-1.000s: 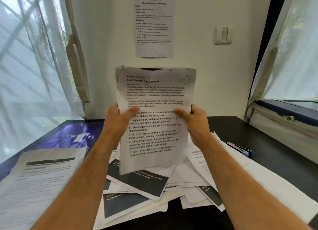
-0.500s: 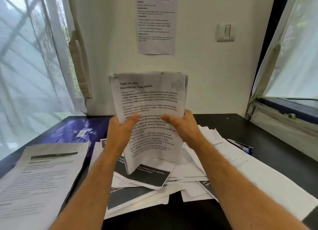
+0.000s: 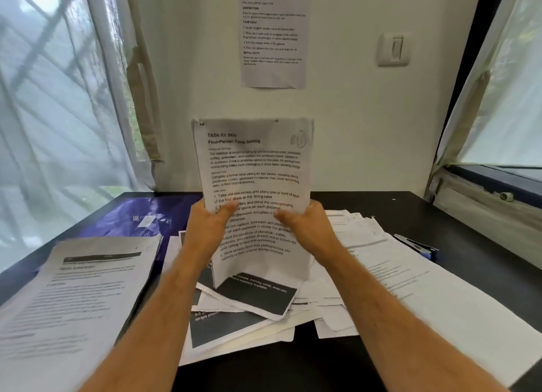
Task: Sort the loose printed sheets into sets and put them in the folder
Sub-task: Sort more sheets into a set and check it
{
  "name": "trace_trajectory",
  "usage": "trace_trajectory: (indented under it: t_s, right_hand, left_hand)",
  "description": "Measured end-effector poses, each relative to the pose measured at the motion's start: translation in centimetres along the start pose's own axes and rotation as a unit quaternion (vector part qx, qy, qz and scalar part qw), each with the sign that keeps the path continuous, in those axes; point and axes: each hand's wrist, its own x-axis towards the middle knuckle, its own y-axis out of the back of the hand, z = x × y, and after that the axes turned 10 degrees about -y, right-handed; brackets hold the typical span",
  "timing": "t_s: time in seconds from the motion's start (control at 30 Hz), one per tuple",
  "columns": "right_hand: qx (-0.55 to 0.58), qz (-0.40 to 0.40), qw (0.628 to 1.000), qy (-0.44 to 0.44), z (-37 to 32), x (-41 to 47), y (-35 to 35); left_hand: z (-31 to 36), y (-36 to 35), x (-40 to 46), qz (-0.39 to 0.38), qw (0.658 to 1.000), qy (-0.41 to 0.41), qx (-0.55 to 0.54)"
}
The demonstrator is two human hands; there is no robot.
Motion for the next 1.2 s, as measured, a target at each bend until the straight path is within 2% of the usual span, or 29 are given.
trace_trajectory:
  t_s: [0.07, 0.23, 0.37, 0.53, 0.6, 0.67, 0.73, 0.83, 0.9, 0.97, 1.2]
  right_hand:
    - [-0.007, -0.008, 1.0, -0.002, -0.2, -0.2, -0.1]
    - [0.004, 0.036, 0.999, 0.014, -1.3, -0.1, -0.2]
    - [-0.077, -0.033, 0.996, -0.021, -0.3, -0.8, -0.6]
    - [-0.088, -0.019, 0.995, -0.035, -0.7, -1.0, 0.0]
    - [-0.065, -0.002, 0.997, -0.034, -1.9, -0.9, 1.3]
    - [-0.064, 0.026, 0.997, -0.039, -3.2, -0.8, 3.1]
    - [-0.082, 0.025, 0.993, -0.077, -4.3, -0.9, 5.2]
    - [-0.092, 0.0, 0.982, -0.164, -4.7, -1.1, 8.4]
    - [-0.107, -0.002, 0.973, -0.206, -4.0, -1.2, 10.3]
    - [-0.131, -0.01, 0.962, -0.24, -2.8, -1.4, 11.7]
    - [-0.166, -0.046, 0.929, -0.328, 1.4, -1.3, 13.7]
  left_hand:
    - [-0.1, 0.3, 0.2, 0.005, 1.0, -0.005, 0.006]
    - [0.6, 0.8, 1.2, 0.02, 1.0, -0.015, -0.018]
    - [-0.7, 0.1, -0.2, 0.0, 1.0, 0.009, 0.007]
    - [0.1, -0.2, 0.5, -0.016, 0.999, 0.027, 0.002]
    - [1.0, -0.4, 1.1, -0.029, 0.996, 0.068, -0.05]
    - [1.7, -0.9, 1.2, -0.062, 0.979, 0.145, -0.128]
    - [1.7, -1.5, 1.0, -0.115, 0.955, 0.214, -0.173]
    - [0.8, -2.7, 0.4, -0.201, 0.92, 0.264, -0.209]
    - [0.0, -3.8, 0.1, -0.209, 0.903, 0.289, -0.239]
    - [-0.8, -5.2, -0.2, -0.192, 0.901, 0.301, -0.245]
    - [-3.3, -8.2, -2.8, -0.194, 0.914, 0.314, -0.166]
